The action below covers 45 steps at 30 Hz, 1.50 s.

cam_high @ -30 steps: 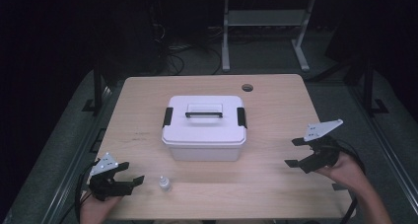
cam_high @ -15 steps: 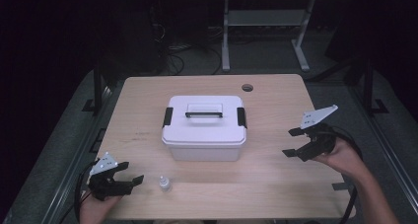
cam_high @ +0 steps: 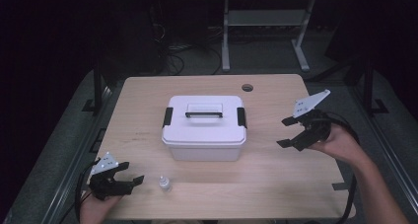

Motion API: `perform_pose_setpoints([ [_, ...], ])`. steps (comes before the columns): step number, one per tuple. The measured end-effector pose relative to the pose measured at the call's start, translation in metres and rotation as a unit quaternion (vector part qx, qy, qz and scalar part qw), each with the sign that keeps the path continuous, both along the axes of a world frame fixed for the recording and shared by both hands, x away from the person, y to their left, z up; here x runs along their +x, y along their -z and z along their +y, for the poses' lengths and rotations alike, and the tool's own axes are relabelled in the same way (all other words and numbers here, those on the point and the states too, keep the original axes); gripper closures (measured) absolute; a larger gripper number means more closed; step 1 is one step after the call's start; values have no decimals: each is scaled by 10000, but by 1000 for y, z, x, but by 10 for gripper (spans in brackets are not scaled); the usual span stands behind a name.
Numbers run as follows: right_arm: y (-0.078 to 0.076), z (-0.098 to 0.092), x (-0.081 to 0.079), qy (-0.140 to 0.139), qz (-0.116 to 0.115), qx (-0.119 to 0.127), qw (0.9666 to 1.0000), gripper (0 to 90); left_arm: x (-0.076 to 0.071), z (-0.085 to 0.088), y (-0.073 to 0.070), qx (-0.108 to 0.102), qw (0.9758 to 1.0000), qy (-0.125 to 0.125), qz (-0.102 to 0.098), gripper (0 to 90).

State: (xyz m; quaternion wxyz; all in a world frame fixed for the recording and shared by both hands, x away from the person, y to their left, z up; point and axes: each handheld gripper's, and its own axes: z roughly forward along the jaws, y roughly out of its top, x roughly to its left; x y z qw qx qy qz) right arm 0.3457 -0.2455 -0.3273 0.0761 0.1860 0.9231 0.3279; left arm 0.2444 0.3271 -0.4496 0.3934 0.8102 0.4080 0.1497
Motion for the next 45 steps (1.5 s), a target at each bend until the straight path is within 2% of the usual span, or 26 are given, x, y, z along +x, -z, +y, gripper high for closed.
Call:
perform_pose_setpoints([
  [6,-20,17,9,-162,-99,-102,9998,218,0,0,0,-2,10000,4,-24,191],
  [11,-33,34,16,-287,-161,-139,9994,219,1,1,2,-14,10000,-5,53,191],
  [22,-51,80,30,-687,-225,-313,9969,238,1,1,1,-15,10000,-32,-12,191],
  [32,-55,109,40,-927,-236,-405,9946,273,2,1,0,-71,10000,-48,-34,191],
  [37,-56,125,44,-1129,-245,-423,9924,311,1,1,0,-84,10000,-21,-20,203],
  [41,-55,138,46,-1257,-235,-479,9906,378,2,3,-1,-97,9999,-28,-26,204],
  [45,-57,149,49,-1359,-309,-547,9887,409,2,2,-1,-104,9999,-22,-19,209],
])
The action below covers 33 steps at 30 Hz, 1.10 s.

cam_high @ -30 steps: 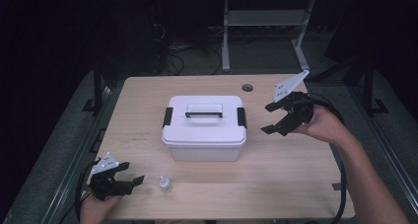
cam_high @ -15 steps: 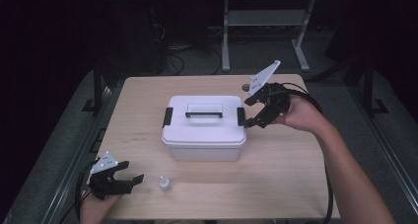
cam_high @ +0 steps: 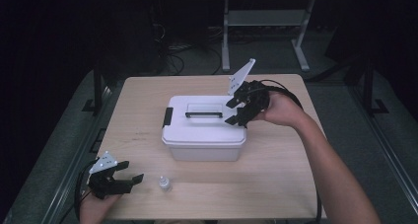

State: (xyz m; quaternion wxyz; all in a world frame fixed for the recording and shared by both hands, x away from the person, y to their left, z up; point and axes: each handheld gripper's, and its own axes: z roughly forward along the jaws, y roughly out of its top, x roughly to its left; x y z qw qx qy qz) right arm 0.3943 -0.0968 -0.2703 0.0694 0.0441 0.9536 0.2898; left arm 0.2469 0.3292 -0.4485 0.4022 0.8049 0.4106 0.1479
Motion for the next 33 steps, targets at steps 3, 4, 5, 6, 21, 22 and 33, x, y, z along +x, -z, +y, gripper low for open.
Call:
perform_pose_setpoints([
  [3,-1,6,3,-30,-13,-23,10000,442,0,0,0,14,10000,19,6,213],
  [4,-2,8,3,-45,-46,-14,10000,453,0,0,0,17,10000,16,3,214],
  [5,-2,10,4,-69,-31,-7,10000,470,0,0,0,25,10000,10,-3,215],
  [6,-2,13,4,-108,-34,-17,9999,483,0,0,0,38,10000,13,-1,216],
  [21,4,53,13,-541,-18,-176,9984,687,1,0,0,-21,10000,90,-1,223],
  [22,5,55,14,-551,-13,-193,9983,692,1,1,0,-32,10000,78,-12,222],
  [33,9,76,28,-589,7,-468,9972,766,0,4,-1,-61,10000,-6,-38,214],
])
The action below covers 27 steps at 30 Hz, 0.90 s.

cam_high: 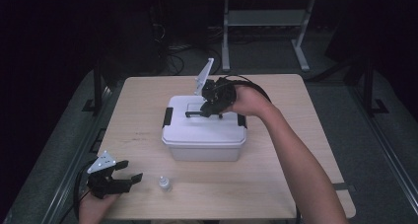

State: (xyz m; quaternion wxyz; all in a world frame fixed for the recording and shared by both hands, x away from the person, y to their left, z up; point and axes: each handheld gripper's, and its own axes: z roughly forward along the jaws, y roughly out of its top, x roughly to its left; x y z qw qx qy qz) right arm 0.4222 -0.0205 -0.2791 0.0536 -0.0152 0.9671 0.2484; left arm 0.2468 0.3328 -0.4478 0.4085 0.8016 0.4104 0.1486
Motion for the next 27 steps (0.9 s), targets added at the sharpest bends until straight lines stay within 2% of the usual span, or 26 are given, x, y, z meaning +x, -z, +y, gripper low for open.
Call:
perform_pose_setpoints([
  [11,14,7,14,83,183,-20,9998,806,1,0,1,-24,10000,-4,4,214],
  [14,16,8,17,33,200,28,9998,828,1,1,1,-29,10000,2,2,214],
  [27,14,7,16,22,211,49,9998,836,0,2,0,-44,10000,0,-9,220],
])
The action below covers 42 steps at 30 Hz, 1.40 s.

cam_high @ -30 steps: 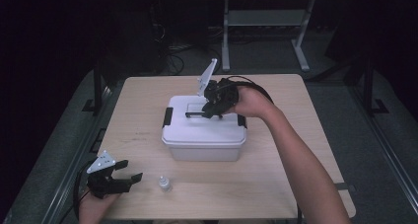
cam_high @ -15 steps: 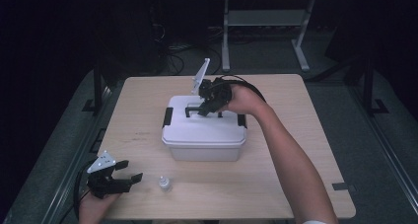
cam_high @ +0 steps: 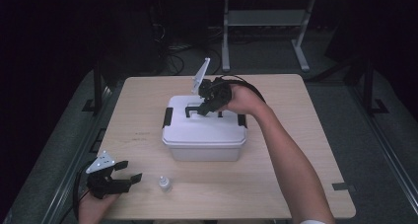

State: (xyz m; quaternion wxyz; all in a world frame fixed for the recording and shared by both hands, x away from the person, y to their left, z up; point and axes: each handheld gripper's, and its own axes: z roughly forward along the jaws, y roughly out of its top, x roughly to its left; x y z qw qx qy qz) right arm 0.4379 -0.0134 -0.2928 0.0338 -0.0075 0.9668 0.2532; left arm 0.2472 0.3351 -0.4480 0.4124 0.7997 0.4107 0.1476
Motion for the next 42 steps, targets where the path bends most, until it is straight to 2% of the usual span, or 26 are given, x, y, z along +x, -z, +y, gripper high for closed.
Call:
perform_pose_setpoints([
  [10,-6,-2,-2,5,-102,109,9999,837,0,0,0,13,10000,-12,2,220],
  [19,-18,-8,-9,55,-290,251,9992,838,0,-2,0,35,10000,19,18,220],
  [23,-24,-13,-11,97,-301,357,9989,838,0,-1,-1,27,10000,2,-2,220],
  [42,-43,-30,-29,103,-453,417,9980,837,0,-1,0,31,10000,-19,27,220],
])
